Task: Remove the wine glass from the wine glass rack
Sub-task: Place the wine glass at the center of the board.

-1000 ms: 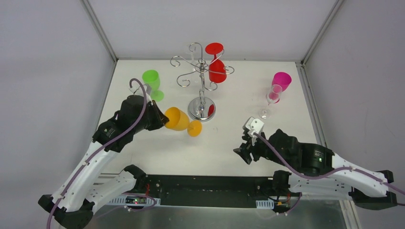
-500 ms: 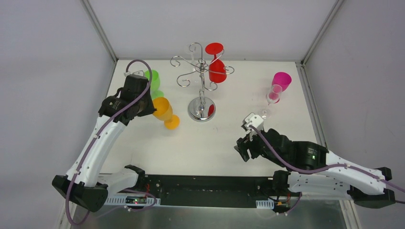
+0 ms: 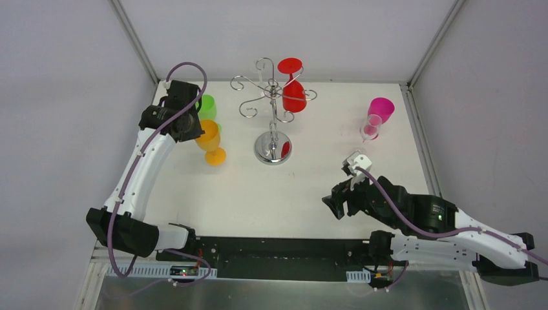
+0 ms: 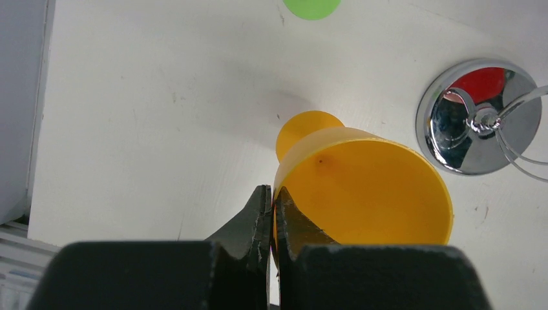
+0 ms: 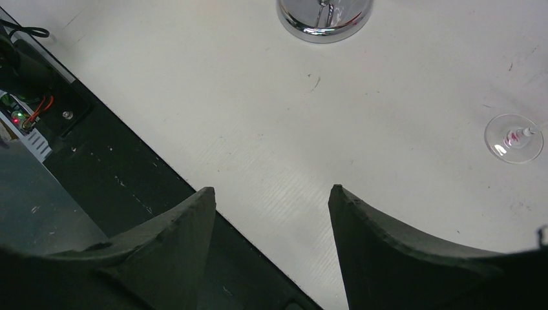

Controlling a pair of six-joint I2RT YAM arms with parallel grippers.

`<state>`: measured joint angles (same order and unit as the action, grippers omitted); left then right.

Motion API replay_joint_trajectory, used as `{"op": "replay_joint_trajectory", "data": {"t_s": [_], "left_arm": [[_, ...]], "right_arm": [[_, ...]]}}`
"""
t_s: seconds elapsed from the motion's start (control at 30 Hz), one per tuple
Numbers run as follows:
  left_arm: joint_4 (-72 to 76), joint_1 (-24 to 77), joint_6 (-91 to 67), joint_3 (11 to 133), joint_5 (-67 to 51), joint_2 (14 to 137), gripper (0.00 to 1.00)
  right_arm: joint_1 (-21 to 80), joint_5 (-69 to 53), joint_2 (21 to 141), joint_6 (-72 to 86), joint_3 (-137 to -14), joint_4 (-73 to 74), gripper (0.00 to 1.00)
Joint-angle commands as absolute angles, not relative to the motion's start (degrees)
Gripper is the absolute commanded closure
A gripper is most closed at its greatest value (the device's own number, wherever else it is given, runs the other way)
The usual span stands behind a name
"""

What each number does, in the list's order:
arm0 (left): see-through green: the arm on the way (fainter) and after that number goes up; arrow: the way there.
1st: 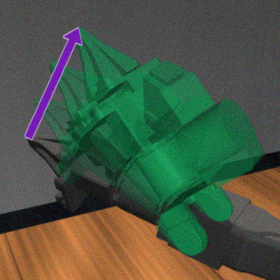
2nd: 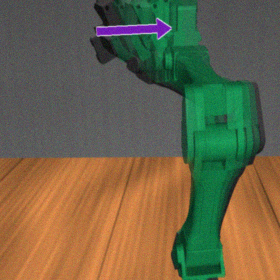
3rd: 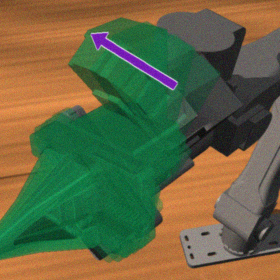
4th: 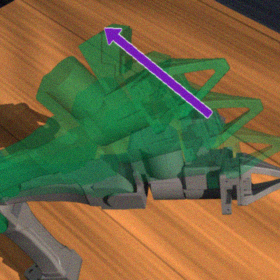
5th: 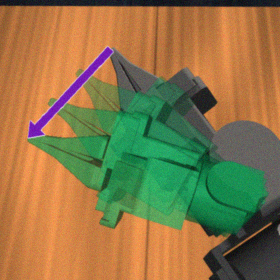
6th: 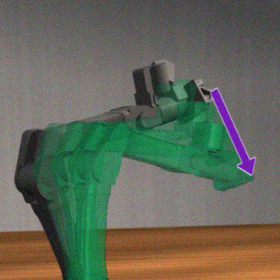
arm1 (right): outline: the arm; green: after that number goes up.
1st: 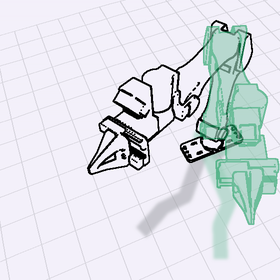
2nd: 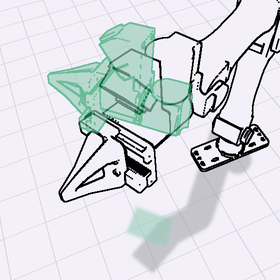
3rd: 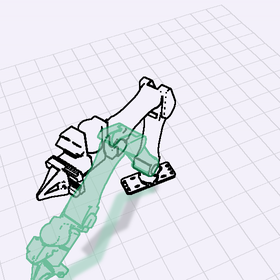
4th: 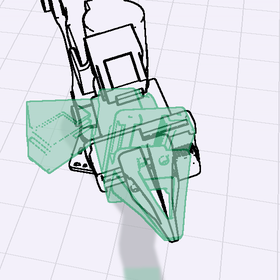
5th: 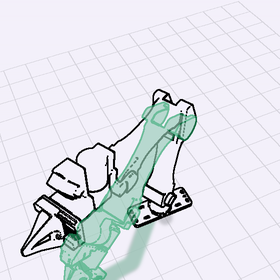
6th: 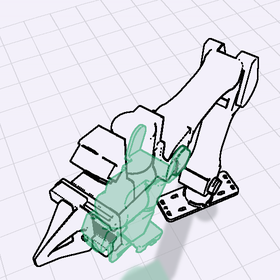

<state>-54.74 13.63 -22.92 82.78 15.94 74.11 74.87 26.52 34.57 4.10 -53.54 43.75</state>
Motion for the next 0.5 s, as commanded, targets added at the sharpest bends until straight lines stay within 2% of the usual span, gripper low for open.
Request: {"op": "replay_joint_trajectory", "data": {"t_s": [0.0, 0.47], "left_arm": [[-55.82, 11.63, -20.77, 86.39, 17.47, 76.96, 1.0], [-49.73, 7.3, -19.43, 84.89, 16.79, 83.15, 1.0]], "right_arm": [[74.65, 26.32, 33.15, 6.56, -53.11, 43.64, 0.32], [74.66, 25.36, 32.26, 7.72, -51.97, 42.82, 0.31]]}}
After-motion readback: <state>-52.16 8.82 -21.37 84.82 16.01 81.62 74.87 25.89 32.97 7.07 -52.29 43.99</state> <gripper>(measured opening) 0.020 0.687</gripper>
